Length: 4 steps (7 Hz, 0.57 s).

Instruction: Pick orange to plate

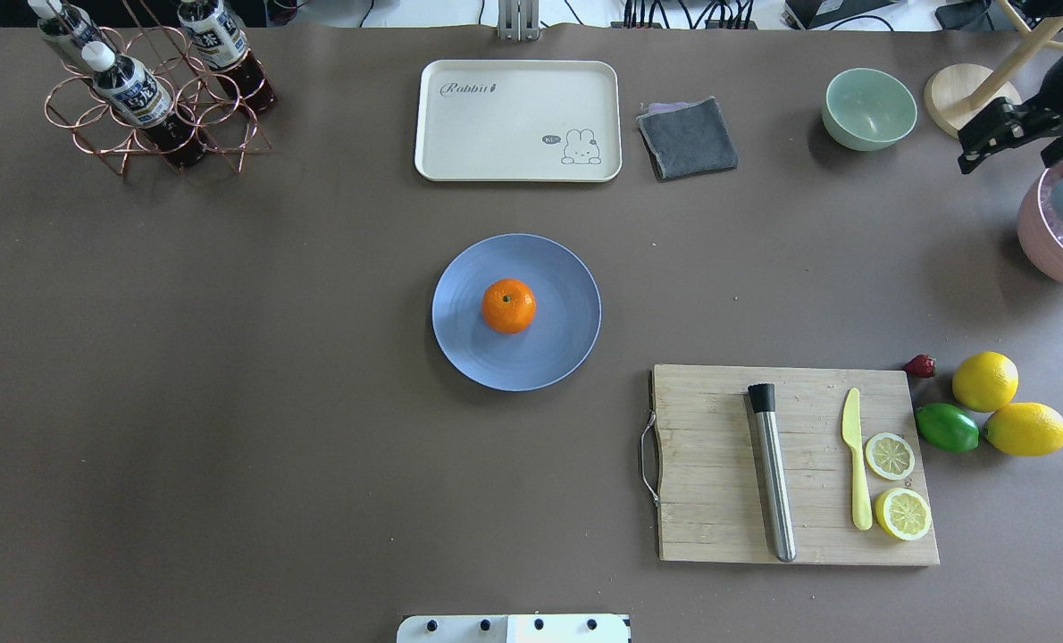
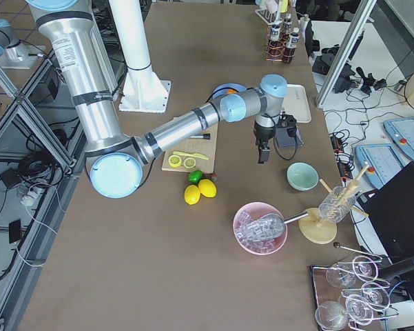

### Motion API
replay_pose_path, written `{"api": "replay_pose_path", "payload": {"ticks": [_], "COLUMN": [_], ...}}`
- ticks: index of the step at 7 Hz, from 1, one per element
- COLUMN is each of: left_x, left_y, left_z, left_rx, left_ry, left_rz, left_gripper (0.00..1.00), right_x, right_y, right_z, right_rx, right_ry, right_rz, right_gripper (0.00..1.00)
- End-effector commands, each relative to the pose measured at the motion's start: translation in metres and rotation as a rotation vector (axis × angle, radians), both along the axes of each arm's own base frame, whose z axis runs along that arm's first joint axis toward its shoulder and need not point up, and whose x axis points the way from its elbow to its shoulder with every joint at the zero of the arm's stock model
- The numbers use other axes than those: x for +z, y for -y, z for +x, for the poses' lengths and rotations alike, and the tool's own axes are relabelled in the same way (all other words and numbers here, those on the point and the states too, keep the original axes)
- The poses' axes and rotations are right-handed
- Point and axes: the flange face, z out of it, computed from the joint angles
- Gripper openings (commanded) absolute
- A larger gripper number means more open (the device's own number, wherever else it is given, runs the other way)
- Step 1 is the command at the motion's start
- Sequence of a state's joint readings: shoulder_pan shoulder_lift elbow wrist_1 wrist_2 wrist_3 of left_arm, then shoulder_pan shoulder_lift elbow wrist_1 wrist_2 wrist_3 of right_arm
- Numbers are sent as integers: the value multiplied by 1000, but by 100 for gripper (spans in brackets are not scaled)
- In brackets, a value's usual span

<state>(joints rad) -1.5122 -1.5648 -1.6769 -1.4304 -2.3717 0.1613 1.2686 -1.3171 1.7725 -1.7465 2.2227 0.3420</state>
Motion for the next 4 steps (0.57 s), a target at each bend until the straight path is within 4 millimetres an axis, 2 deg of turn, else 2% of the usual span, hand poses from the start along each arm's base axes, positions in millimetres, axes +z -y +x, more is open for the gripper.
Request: {"api": "replay_pose_path", "payload": {"ticks": [1,2,3,4], "left_x": [-59,-78,-77,-70], "left_y": [28,42,40,37], "left_z": [-22,-42,-48,-48], "left_rx": [54,119,122,117], "left_ry": [2,85,100,100], "left_rz": [-31,-1,-7,-21], "left_gripper": [98,98,98,98], "right_x": [90,139,173,193], "right_y": [-31,-44,-57,-74], "right_z": [86,114,135,145], "right_rx": [-76,-74,-36,-19], "right_ry": [-37,-49,-53,-55], "right_rz": [9,-48,-94,-132], "right_gripper": [100,100,100,100]}}
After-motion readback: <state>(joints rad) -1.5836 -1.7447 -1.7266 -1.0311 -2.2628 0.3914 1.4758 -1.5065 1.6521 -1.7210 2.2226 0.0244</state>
